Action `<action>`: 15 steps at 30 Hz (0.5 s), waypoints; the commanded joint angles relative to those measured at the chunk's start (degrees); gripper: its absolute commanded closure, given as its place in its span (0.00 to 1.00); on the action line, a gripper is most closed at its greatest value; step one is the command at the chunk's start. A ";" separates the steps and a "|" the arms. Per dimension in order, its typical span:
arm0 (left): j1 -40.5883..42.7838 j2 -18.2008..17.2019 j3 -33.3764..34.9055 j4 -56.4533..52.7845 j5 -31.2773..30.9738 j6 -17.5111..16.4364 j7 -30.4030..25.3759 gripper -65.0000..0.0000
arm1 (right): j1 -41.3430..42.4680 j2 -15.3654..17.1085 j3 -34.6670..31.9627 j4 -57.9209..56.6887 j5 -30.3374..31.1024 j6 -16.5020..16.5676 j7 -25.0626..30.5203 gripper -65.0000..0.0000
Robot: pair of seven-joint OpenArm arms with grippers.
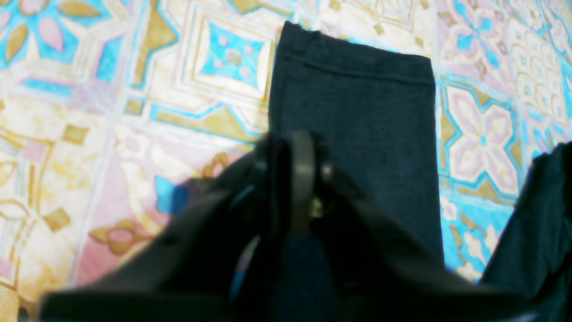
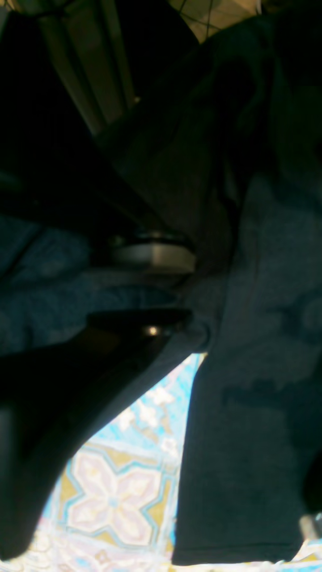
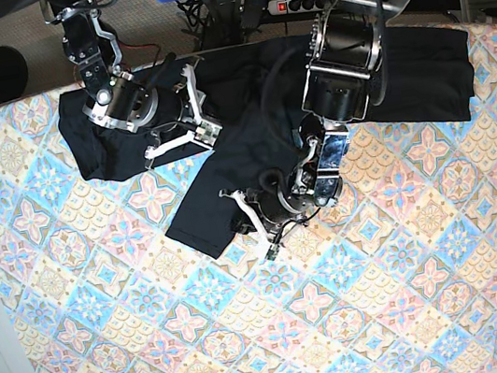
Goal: Layout the t-shirt on the table in an organized manner, then fold the t-shirt properly
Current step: 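Grasp the loose shirt part with the left gripper and fold it onto the strip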
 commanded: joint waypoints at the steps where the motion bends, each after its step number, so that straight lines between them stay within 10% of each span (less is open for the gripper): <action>1: -0.07 -0.95 0.14 0.44 0.76 -0.10 4.08 1.00 | 0.55 0.12 0.14 1.21 1.01 0.10 1.01 0.80; 15: 13.47 -18.09 -9.62 29.80 -26.06 0.34 4.61 1.00 | 0.55 0.12 0.23 0.95 1.01 0.10 1.10 0.80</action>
